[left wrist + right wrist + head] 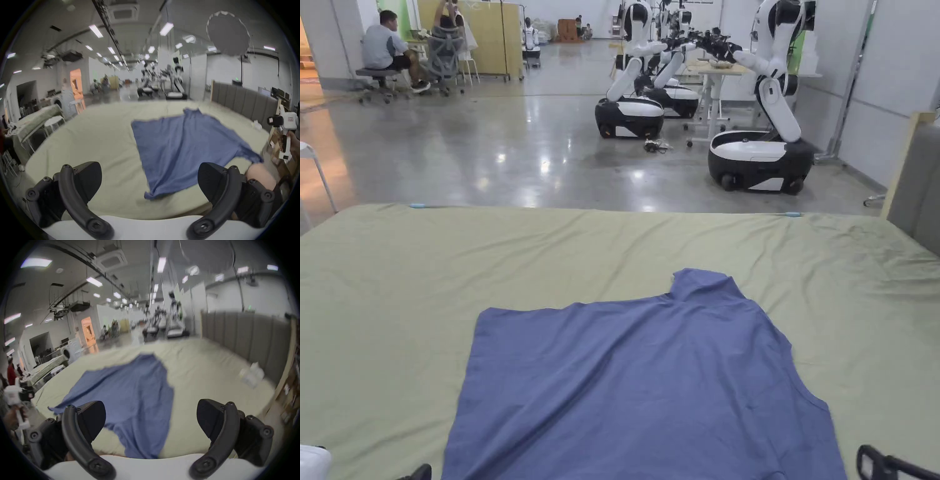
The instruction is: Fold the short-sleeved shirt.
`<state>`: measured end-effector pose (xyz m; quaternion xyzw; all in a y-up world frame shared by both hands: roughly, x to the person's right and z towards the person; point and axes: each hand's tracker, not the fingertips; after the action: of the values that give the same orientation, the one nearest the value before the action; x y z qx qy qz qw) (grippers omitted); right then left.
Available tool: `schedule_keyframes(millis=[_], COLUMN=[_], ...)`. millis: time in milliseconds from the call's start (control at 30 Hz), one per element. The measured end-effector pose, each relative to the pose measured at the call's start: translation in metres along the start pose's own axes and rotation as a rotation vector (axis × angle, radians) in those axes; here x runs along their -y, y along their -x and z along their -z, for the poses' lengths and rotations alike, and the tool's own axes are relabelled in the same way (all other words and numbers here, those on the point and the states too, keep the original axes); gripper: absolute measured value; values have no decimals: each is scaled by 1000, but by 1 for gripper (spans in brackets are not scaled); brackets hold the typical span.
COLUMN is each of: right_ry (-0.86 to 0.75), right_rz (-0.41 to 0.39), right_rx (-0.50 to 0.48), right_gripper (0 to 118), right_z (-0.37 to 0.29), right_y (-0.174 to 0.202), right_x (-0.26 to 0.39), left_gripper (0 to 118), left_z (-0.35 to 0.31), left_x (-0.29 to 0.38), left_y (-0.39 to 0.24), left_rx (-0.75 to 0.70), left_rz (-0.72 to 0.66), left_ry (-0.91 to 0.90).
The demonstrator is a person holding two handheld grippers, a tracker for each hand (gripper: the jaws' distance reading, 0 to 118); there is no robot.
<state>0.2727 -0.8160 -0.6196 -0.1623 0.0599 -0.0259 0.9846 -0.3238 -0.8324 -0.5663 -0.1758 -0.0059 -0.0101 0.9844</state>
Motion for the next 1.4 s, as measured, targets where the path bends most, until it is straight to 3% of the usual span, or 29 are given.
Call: schedule_keyframes(millis=[133,167,267,300,333,367,400,433,533,567,633,767,800,833,867,900,933,1100,1233,1300,1333,1400], right_ry=[-314,-324,-232,-243,-263,-266,-219,-242,-184,-181,-173,-147,-142,-128,-122,-117,-111,-98,-75,-64,-59,-50], right_rz=[-153,-172,-147,-96,-83,-104,-155,-137,-10,-17,-43,-38,-37,-33,-35,-34,-30,-4,25,36,41,46], right_rx=[171,191,144,96,67,95,102,131,45,45,58,41,38,36,36,35,34,48,61,63,65,66], right_gripper=[118,118,117,112,92,14,0,0,0,0,0,0,0,0,0,0,0,0,0,0,0,0], right_z=[-58,-65,-76,-77,-79,-77,-69,-64,-50,-69,-71,-71,-71,-65,-63,-62,-60,-57,-51,-48,-46,-43], right_y=[24,29,37,33,33,36,38,36,24,28,29,26,26,22,21,20,20,14,8,6,5,5], right_x=[-31,-30,-27,-22,-18,-15,-10,3,23,-8,-11,-12,-13,-6,-5,-5,-5,-1,3,4,4,6], left_gripper=[116,116,114,104,68,0,0,0,0,0,0,0,8,33,83,113,115,113,109,62,52,13], left_z=[-69,-79,-89,-91,-92,-88,-82,-74,-58,-47,-25,43,58,75,90,95,109,136,145,152,147,140], left_x=[-36,-38,-41,-40,-37,-33,-26,-18,-12,-6,-2,21,22,24,26,19,26,44,61,66,65,64], left_y=[-25,-29,-30,-30,-31,-32,-36,-36,-31,-29,-29,-15,-11,-9,-6,-6,-7,-1,-3,-3,-5,-7], left_rx=[-194,-219,-113,-59,-21,-61,-180,-208,-90,-76,-62,30,20,24,17,15,16,12,41,19,-51,38], left_rz=[36,40,12,-32,-59,-48,-32,-7,-70,-76,-47,-153,-139,-154,-159,-166,-202,-124,-156,-155,-72,-46], left_ry=[-265,-299,-234,-219,-224,-232,-260,-222,-141,-120,2,244,281,341,365,385,450,619,703,673,625,583])
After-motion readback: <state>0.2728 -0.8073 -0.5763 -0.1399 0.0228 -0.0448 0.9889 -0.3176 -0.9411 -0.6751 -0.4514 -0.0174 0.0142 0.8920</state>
